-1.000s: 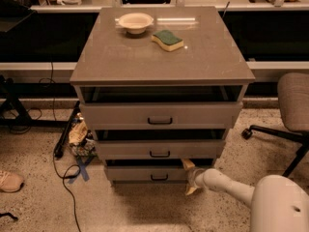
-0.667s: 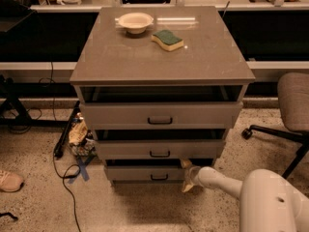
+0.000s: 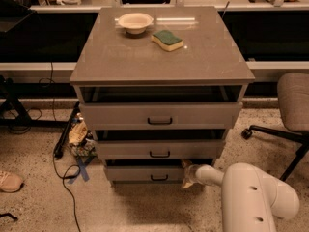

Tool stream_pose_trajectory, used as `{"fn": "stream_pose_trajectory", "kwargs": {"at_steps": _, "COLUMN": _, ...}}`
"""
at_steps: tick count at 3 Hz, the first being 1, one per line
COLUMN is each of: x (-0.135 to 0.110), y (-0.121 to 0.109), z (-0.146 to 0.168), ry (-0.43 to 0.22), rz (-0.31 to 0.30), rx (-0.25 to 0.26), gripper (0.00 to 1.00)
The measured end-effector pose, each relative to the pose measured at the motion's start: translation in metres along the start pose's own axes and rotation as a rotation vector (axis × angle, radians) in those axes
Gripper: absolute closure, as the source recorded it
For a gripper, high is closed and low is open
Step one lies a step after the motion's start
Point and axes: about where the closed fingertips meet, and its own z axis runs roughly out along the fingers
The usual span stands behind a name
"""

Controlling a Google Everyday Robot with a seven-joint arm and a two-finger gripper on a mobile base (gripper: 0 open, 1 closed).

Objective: Open bottom drawer

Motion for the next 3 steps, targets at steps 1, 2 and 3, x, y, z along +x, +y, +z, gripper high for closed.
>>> {"fn": "stream_pose_trajectory", "kwargs": {"at_steps": 1, "x": 0.0121, "y": 0.0068, "z": -0.0003, "ry": 0.029, "rz": 0.025, "rx": -0.033, "gripper": 0.47}}
{"fn": "stream_pose_trajectory", "kwargs": {"at_steps": 2, "x": 0.011, "y": 0.0045, "z": -0.0036, "ry": 0.029, "rz": 0.025, "rx": -0.033, "gripper": 0.71}}
{"fn": "stream_pose_trajectory", "kwargs": {"at_steps": 3, "x": 0.009, "y": 0.0008, "z": -0.009, "ry": 0.029, "rz": 0.025, "rx": -0.033, "gripper": 0.94}}
